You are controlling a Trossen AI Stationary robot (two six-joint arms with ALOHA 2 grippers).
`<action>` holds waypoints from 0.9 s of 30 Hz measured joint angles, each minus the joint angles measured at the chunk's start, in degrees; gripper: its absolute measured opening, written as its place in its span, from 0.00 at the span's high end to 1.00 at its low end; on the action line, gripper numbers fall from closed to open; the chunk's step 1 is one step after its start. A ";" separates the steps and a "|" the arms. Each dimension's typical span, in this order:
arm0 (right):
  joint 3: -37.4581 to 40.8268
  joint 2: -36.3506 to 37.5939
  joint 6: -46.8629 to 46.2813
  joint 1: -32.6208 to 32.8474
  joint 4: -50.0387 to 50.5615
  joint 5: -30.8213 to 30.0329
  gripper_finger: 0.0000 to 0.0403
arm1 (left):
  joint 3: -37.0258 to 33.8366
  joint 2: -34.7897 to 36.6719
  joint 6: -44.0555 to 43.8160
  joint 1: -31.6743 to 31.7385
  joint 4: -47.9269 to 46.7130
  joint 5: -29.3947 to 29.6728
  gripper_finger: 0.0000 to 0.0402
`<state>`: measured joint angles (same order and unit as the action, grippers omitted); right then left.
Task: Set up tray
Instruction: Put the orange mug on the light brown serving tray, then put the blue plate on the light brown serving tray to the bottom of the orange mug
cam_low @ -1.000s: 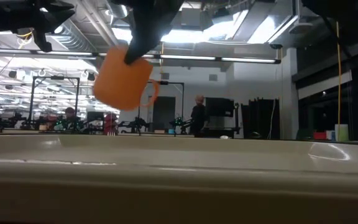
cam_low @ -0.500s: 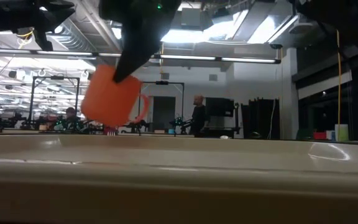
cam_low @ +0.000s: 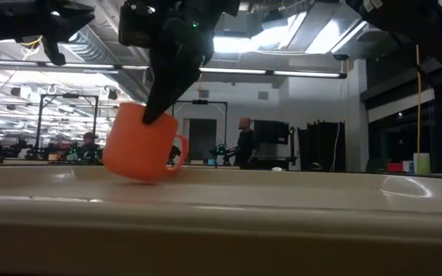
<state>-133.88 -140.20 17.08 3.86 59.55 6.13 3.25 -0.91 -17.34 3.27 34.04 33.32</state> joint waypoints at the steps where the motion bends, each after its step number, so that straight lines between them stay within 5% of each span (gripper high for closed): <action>1: 0.00 -0.06 0.08 0.00 -0.09 0.04 0.97 | 0.00 0.00 0.06 0.00 -0.08 0.00 0.86; 27: -1.16 1.81 1.58 -0.34 -6.11 -1.41 0.65 | 0.00 0.00 -0.80 -0.01 -1.50 -0.11 0.87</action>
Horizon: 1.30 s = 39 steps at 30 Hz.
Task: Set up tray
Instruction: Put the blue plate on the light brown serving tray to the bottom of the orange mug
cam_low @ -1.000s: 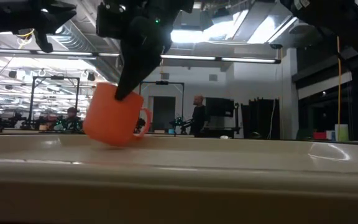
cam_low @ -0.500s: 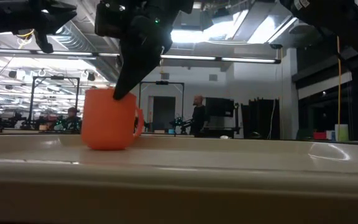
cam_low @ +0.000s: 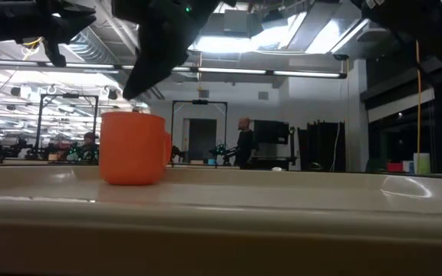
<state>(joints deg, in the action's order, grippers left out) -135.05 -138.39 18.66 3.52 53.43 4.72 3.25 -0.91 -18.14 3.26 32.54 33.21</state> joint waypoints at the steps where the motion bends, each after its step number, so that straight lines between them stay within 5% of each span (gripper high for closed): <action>1: 0.12 0.44 -0.07 -0.20 0.26 -0.18 0.64 | 0.00 0.00 -0.03 0.01 -0.15 0.02 0.87; 15: 0.11 17.17 -3.02 -7.64 3.21 -13.40 0.57 | 0.00 0.00 -0.14 -0.06 -0.62 -0.22 0.87; 22: 0.05 31.90 -7.90 -11.68 6.40 -9.02 0.58 | 0.00 0.00 -0.14 -0.06 -0.61 0.30 0.86; 28: 0.01 43.10 -11.12 -11.08 12.89 -7.26 0.58 | 0.00 0.00 -0.14 -0.06 -0.66 0.25 0.87; 39: 2.68 53.22 -14.72 -6.84 19.13 -16.77 0.58 | 0.00 0.00 -0.14 -0.06 -1.07 0.26 0.86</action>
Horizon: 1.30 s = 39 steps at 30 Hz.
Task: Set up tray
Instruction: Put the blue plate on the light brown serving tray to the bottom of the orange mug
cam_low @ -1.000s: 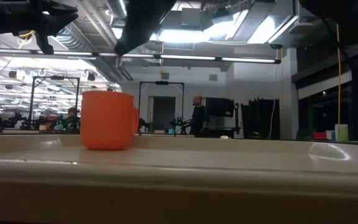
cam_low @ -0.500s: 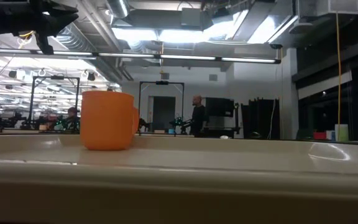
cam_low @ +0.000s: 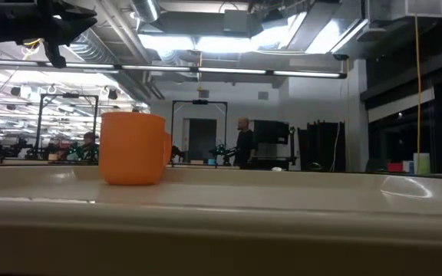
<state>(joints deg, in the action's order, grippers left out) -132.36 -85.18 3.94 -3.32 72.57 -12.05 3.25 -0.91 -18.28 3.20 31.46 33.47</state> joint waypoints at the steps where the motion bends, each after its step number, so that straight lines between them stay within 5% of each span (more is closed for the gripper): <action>1: 1.09 0.89 -0.88 0.50 0.88 -1.25 0.58 | 0.00 0.00 0.00 0.00 0.00 0.00 0.86; 6: 11.06 7.75 -3.63 3.11 -0.51 -5.55 0.58 | 0.00 0.00 0.00 0.00 0.00 0.00 0.87; 11: 28.44 17.62 -4.93 4.41 -14.04 -4.95 0.58 | 0.00 0.00 -0.03 0.00 0.02 -0.02 0.87; 18: 61.43 32.69 -1.73 4.66 -51.31 15.08 0.58 | 0.00 0.00 -6.35 0.00 0.02 -0.02 0.86; 22: 73.02 37.18 -4.24 4.65 -64.51 16.74 0.58 | 0.00 0.00 -9.19 0.00 0.02 -0.02 0.87; 31: 77.56 38.99 -3.84 4.64 -66.39 15.55 0.64 | 0.00 0.00 -9.62 0.00 0.02 0.02 0.86; 39: 77.56 39.00 -0.71 4.64 -65.90 14.19 0.95 | 0.00 0.00 -12.42 0.00 0.07 0.06 0.86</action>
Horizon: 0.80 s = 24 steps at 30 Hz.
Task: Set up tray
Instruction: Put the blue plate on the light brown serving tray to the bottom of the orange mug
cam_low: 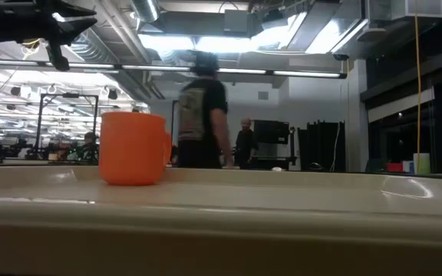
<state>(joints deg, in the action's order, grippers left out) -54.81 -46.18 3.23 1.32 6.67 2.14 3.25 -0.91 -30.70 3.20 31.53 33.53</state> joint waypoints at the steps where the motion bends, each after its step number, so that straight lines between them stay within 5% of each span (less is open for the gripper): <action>1: 0.00 -0.01 0.14 0.00 0.20 -0.03 0.97 | 0.00 0.00 0.01 0.00 0.01 -0.03 0.86; 5: 0.00 -0.01 -0.84 0.00 0.25 -0.91 0.96 | 0.17 0.00 0.60 0.02 0.69 -0.83 0.86; 10: 0.00 -0.01 -2.78 -0.03 0.41 -4.07 0.96 | 9.05 -1.71 5.84 -0.33 -7.62 -10.83 0.87; 24: 0.00 -0.01 0.27 0.00 0.59 -4.05 0.95 | 75.15 -41.61 7.24 -2.10 -80.12 -25.39 0.87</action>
<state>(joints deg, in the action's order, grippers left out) -54.81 -46.19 3.50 1.32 7.26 -1.90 78.40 -42.52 -23.46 1.10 -48.60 8.14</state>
